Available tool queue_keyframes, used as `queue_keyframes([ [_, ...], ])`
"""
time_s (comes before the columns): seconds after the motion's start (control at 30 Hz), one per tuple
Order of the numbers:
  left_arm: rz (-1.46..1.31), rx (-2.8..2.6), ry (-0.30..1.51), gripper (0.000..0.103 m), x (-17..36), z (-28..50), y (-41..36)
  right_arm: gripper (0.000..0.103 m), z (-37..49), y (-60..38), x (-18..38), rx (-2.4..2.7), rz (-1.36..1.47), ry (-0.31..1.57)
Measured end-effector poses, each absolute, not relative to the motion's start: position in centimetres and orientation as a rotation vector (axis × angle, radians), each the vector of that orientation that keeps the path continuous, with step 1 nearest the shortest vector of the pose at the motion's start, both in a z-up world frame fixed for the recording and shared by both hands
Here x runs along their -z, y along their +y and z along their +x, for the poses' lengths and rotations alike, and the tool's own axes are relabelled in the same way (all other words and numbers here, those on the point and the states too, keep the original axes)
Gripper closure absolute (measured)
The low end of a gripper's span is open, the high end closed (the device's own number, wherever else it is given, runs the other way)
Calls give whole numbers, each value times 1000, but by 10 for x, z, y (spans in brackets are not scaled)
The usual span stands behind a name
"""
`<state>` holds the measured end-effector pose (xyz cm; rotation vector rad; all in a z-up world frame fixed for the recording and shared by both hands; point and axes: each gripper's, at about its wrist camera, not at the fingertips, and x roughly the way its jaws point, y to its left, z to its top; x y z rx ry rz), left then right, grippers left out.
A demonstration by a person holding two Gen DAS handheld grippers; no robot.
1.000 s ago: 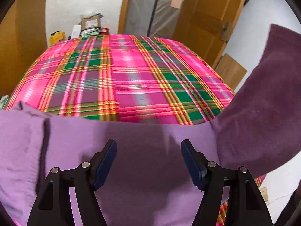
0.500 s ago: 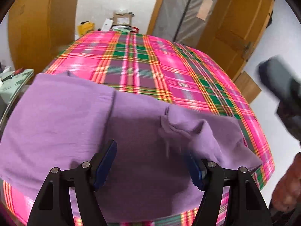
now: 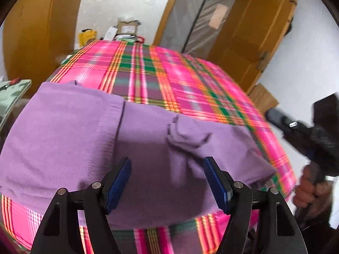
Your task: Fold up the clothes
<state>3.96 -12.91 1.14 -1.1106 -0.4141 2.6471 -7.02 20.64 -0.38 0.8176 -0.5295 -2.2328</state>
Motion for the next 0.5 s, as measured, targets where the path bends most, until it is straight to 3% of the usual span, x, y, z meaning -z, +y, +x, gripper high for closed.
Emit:
queue_keyframes([
  [0.33,-1142,-2523,-532,30,3,31,-123,92,-64,259,32,2305,879,-659],
  [0.5,-1181,-2471,-608,30,16,6,-120,92,-54,265,28,2351,863,-577],
])
